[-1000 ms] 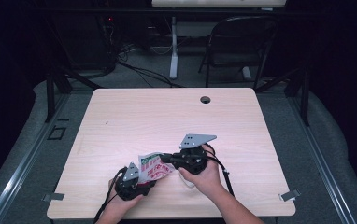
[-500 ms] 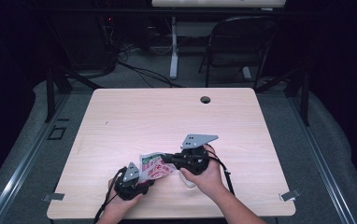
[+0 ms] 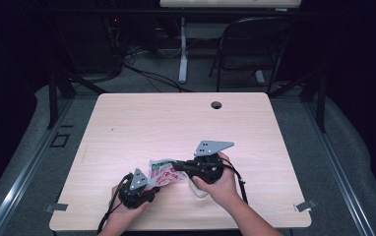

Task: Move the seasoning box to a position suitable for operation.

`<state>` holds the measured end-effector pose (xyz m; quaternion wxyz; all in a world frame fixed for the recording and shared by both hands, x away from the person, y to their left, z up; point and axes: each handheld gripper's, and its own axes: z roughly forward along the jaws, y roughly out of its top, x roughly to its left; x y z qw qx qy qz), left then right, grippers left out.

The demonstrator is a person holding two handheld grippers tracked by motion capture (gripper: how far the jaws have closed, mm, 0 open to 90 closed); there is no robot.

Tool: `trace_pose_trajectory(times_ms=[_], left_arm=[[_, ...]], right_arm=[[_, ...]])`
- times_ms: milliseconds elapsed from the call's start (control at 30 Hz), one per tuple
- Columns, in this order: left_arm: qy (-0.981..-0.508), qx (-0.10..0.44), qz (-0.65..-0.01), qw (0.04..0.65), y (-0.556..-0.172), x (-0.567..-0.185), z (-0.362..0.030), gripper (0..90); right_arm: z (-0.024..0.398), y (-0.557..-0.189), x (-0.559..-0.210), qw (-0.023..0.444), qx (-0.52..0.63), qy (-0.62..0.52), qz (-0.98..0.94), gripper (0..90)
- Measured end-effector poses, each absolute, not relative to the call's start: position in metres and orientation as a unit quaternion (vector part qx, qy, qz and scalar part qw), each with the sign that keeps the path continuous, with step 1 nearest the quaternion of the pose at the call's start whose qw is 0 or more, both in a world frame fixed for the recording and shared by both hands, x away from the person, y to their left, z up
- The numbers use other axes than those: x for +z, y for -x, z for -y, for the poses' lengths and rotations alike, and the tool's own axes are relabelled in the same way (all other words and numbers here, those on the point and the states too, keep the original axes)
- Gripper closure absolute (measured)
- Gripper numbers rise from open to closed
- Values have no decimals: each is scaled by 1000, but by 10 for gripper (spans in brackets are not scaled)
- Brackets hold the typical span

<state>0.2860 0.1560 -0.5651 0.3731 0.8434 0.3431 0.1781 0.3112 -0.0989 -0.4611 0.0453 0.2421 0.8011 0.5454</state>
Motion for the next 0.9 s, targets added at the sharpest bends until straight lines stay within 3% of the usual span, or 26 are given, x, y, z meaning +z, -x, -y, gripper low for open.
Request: trace_pose_trajectory(times_ms=[900], left_arm=[[-842, 264, -322, 344, -290, -549, -139, 594]], right_arm=[[125, -307, -460, 66, 547, -259, -793, 900]])
